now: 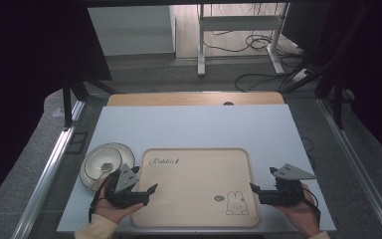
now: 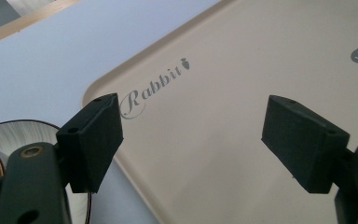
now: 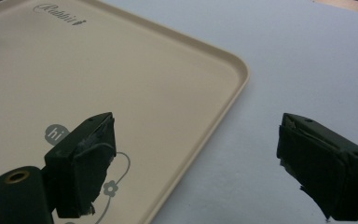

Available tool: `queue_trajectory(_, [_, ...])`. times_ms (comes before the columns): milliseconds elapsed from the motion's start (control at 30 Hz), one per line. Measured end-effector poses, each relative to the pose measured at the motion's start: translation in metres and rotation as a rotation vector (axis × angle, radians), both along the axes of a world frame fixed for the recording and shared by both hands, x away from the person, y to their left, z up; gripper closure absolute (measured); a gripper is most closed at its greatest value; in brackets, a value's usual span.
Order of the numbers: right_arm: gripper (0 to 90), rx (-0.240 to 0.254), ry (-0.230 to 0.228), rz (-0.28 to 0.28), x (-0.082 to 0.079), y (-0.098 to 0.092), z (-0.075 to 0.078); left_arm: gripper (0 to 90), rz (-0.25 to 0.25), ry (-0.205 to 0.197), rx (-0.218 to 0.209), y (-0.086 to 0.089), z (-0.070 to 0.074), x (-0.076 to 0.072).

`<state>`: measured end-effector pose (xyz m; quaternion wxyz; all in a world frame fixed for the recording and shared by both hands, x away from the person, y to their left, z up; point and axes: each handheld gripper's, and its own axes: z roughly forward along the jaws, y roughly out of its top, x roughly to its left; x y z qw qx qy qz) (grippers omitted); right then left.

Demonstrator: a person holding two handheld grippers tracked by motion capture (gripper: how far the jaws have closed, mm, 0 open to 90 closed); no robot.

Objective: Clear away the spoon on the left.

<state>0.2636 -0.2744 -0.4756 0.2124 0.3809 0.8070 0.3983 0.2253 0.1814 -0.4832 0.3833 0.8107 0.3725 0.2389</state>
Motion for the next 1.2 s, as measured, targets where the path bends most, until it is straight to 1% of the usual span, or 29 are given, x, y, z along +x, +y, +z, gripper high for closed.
queue_trajectory(133, [12.8,0.005,0.005,-0.002,0.001,0.0,0.0,20.1,0.003,-0.002,0.006,0.001,0.001,-0.001])
queue_trajectory(233, [13.2,0.0,0.01,0.004,0.001,0.001,-0.001,20.1,0.007,-0.006,0.001,0.001,0.001,-0.003])
queue_trajectory(300, [13.4,-0.01,0.015,0.006,0.0,0.002,-0.001,20.1,0.008,-0.017,0.001,0.001,0.003,-0.006])
queue_trajectory(467, [14.0,-0.002,0.007,0.004,-0.001,0.004,0.002,20.0,0.003,-0.025,-0.011,0.003,0.004,-0.008])
queue_trajectory(533, [14.2,-0.009,0.009,0.008,-0.001,0.005,0.001,20.4,-0.001,-0.031,0.002,0.003,0.005,-0.009])
queue_trajectory(633, [14.8,-0.023,0.011,0.017,0.0,0.006,0.0,21.0,0.002,-0.036,0.001,0.004,0.007,-0.01])
queue_trajectory(700, [15.0,-0.031,0.012,0.017,0.0,0.007,-0.001,21.3,0.007,-0.041,-0.003,0.006,0.009,-0.012])
queue_trajectory(767, [15.2,-0.047,0.012,0.005,-0.001,0.007,-0.001,21.5,0.007,-0.044,-0.009,0.007,0.01,-0.014])
queue_trajectory(900, [15.5,-0.054,0.015,0.008,-0.003,0.007,-0.001,21.9,0.005,-0.048,-0.013,0.006,0.012,-0.015])
queue_trajectory(1000, [15.8,-0.051,0.009,0.007,-0.004,0.006,0.0,22.1,0.001,-0.051,-0.009,0.005,0.016,-0.015])
queue_trajectory(1067, [15.9,-0.046,0.008,0.005,-0.004,0.005,0.0,22.1,0.004,-0.054,-0.008,0.004,0.018,-0.018])
queue_trajectory(1133, [15.9,-0.047,0.007,0.004,-0.003,0.005,0.0,22.1,0.003,-0.065,0.0,0.005,0.023,-0.021])
queue_trajectory(1200, [15.9,-0.049,0.009,0.005,-0.001,0.005,-0.001,22.1,0.01,-0.075,-0.006,0.007,0.027,-0.022])
